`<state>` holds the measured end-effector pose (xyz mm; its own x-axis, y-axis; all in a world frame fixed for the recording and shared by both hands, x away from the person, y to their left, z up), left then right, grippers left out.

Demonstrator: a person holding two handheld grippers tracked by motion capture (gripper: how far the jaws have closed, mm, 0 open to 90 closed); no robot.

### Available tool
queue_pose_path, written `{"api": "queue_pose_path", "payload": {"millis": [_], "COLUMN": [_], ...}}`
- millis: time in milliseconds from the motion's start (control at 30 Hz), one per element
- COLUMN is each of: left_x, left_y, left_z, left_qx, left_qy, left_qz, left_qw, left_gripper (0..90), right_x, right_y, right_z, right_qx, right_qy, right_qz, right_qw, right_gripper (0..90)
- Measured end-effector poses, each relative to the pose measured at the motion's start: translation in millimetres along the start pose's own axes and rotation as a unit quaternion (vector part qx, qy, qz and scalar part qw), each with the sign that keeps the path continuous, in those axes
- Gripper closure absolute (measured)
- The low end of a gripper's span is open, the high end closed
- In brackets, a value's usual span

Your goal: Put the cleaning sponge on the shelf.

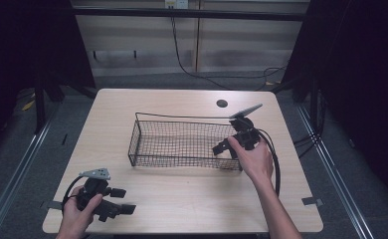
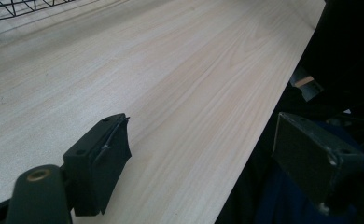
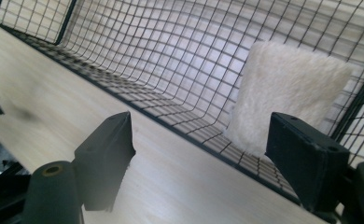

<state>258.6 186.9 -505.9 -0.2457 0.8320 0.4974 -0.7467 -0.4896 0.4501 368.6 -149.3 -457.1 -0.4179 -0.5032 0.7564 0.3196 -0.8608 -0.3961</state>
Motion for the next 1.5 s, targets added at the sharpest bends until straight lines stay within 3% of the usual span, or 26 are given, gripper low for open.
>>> {"api": "queue_pose_path", "payload": {"millis": [167, 267, 433, 567, 767, 1000, 1500], "left_x": [1.1, 0.8, 1.0, 0.8, 0.6, 1.0, 0.7], "left_y": [-0.7, -0.4, -0.7, -0.4, -0.3, -0.9, -0.5], "left_z": [0.7, 0.5, 0.6, 0.3, 0.3, 0.6, 0.0], "left_qx": [0.0, 0.002, 0.001, 0.002, 0.003, 0.001, 0.003], "left_qy": [0.003, 0.003, 0.003, 0.002, 0.003, 0.004, 0.002], "left_qz": [0.002, -0.001, 0.001, 0.0, 0.0, 0.002, 0.002], "left_qw": [1.0, 1.0, 1.0, 1.0, 1.0, 1.0, 1.0], "left_gripper": [18.3, 18.3, 18.3, 18.3, 18.3, 18.3, 18.3], "right_x": [5.2, 10.4, 13.5, 17.9, 24.1, 27.3, 27.0], "right_y": [0.4, -4.7, -11.1, -17.7, -29.6, -34.5, -31.1], "right_z": [-4.4, -4.9, -11.2, -18.9, -29.8, -47.4, -88.8], "right_qx": [0.005, 0.012, 0.02, 0.044, 0.059, 0.071, 0.086], "right_qy": [0.014, 0.031, 0.038, 0.051, 0.058, 0.058, 0.069], "right_qz": [0.002, 0.016, 0.028, 0.037, 0.055, 0.054, 0.044], "right_qw": [0.9999, 0.9993, 0.9987, 0.9971, 0.995, 0.9943, 0.9929], "right_gripper": [22.8, 23.0, 23.3, 23.8, 23.8, 23.1, 23.0]}}
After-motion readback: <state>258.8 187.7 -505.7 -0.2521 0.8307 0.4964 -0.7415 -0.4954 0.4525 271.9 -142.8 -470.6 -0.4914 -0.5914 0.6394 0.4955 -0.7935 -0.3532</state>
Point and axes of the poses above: each handheld gripper's, and its own axes: x roughly backward along the jaws, z roughly out of its top, y roughly to its right, the point moved 8 cm from there along -x, roughly forward along the jaws, and after that the axes turned 14 degrees about y, right-handed, at the moved point
